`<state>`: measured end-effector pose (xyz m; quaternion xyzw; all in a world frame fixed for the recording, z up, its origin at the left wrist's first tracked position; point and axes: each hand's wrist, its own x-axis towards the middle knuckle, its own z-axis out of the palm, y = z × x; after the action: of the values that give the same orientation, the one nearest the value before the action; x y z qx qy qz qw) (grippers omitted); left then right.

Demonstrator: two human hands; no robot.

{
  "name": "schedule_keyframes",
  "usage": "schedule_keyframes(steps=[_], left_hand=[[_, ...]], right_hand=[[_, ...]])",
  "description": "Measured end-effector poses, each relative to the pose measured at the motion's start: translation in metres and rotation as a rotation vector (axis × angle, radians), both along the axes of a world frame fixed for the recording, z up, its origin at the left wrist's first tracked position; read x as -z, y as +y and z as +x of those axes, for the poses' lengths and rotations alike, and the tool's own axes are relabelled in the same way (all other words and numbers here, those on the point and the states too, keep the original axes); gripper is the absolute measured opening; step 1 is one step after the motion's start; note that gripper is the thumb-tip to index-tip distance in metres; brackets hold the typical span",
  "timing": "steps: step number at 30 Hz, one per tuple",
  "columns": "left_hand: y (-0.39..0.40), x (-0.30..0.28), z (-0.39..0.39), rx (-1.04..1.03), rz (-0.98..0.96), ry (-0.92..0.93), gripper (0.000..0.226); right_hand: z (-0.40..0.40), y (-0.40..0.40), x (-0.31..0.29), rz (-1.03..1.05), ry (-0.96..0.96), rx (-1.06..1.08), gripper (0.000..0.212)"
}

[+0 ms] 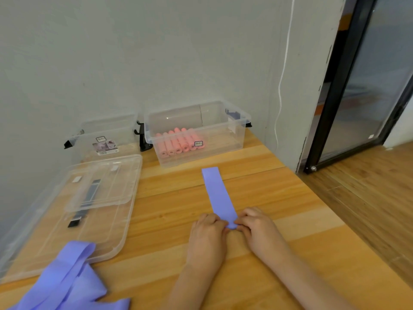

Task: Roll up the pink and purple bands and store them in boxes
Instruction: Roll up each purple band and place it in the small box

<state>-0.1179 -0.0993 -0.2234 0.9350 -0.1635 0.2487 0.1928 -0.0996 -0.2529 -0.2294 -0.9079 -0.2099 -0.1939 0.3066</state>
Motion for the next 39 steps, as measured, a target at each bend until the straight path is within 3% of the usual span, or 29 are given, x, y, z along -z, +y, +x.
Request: schedule_keyframes(steps=[9,15,18,31,39], left_hand=[[-0.001,-0.008,-0.003,-0.046,0.007,0.015,0.029],[-0.001,-0.002,0.000,-0.045,-0.076,0.011,0.016],[-0.002,-0.003,0.000,-0.035,-0.096,0.007,0.025],[-0.002,-0.005,0.007,-0.082,-0.166,0.073,0.015],[-0.002,-0.004,0.004,-0.043,0.003,-0.016,0.026]], right_hand=[[0.003,0.003,-0.002,0.067,0.012,0.113,0.004],[0.004,0.002,0.000,0.076,0.002,0.065,0.018],[0.001,0.002,0.000,0.075,-0.025,0.096,0.022],[0.007,0.008,-0.003,0.014,-0.007,0.111,0.016],[0.005,0.009,-0.006,-0.033,-0.011,0.054,0.006]])
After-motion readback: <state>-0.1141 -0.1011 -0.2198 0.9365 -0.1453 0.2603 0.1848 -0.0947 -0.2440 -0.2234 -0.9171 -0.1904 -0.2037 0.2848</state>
